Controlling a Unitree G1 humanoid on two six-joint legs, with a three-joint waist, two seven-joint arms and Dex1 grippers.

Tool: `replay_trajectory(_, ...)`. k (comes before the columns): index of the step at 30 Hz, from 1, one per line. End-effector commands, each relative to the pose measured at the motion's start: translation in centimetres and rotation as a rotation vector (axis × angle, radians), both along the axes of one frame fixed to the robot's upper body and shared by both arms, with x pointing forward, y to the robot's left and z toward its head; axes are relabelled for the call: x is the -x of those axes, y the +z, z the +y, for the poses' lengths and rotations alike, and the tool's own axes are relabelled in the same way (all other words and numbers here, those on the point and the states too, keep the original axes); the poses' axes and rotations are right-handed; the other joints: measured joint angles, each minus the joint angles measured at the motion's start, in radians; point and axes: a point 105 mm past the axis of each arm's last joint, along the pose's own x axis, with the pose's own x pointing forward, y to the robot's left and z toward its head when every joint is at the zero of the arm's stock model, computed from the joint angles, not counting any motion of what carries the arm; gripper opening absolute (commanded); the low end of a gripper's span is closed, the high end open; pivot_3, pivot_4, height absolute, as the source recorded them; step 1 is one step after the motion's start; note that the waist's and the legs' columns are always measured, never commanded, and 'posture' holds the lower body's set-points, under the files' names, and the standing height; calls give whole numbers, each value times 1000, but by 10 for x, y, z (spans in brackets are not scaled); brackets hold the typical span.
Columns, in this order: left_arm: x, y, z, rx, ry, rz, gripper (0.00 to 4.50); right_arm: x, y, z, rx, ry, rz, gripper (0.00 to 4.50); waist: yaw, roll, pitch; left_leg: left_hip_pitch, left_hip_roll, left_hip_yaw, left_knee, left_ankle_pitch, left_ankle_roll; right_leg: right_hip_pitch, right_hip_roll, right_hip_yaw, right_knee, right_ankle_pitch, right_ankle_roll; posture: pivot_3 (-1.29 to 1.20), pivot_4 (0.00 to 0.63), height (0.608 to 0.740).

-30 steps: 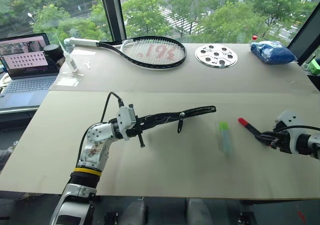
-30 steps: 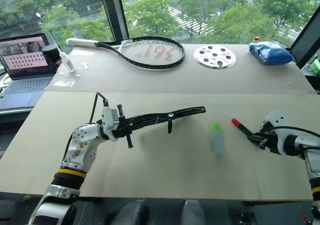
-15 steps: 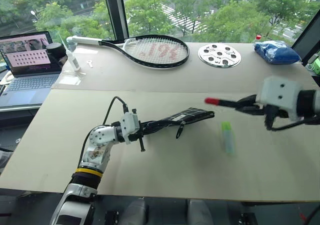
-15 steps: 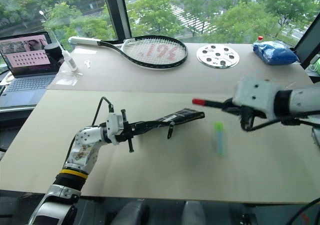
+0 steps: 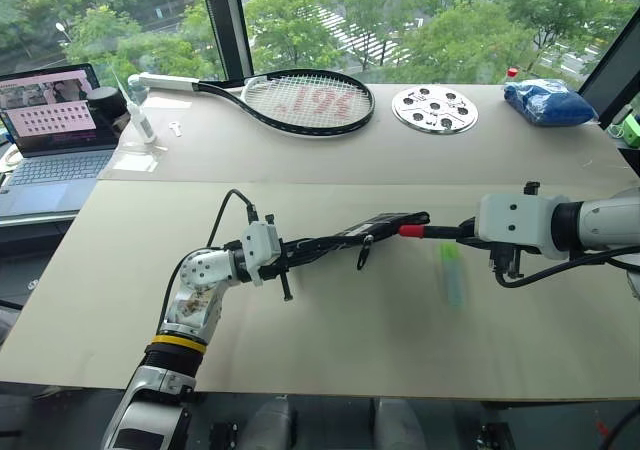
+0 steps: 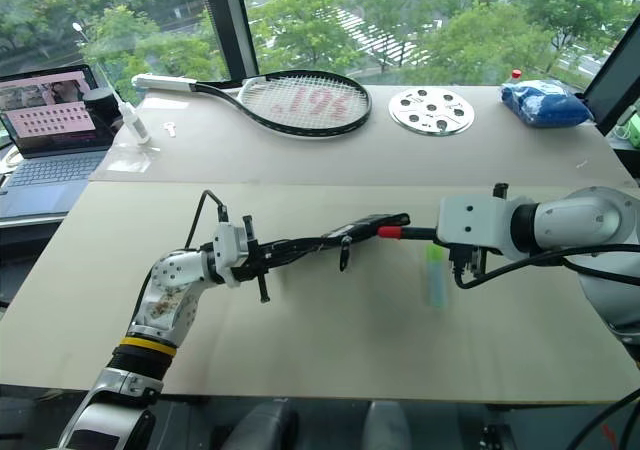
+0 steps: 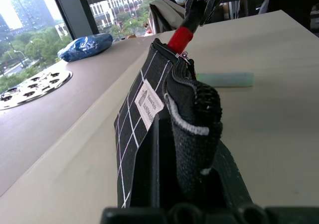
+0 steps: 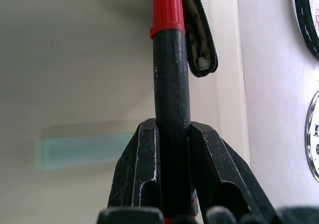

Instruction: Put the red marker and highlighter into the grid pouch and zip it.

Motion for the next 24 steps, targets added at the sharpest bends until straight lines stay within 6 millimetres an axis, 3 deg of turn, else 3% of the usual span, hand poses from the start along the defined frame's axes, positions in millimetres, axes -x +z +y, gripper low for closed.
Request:
replay_trajectory(1, 2, 7, -2, 14, -10, -40, 0, 0, 14, 2, -7, 26, -47, 497, 0, 0, 0, 0, 0, 0, 0, 0, 0, 0, 0, 0, 0, 0, 0, 0, 150, 740)
replay_trajectory(13, 2, 3, -1, 5, -13, -40, 0, 3, 22, 7, -60, 56, -41, 497, 0, 0, 0, 0, 0, 0, 0, 0, 0, 0, 0, 0, 0, 0, 0, 0, 150, 740)
replay_trajectory(24, 8, 2, -5, 4, -35, -42, 0, -2, 11, 1, 12, 34, -54, 497, 0, 0, 0, 0, 0, 0, 0, 0, 0, 0, 0, 0, 0, 0, 0, 0, 150, 740)
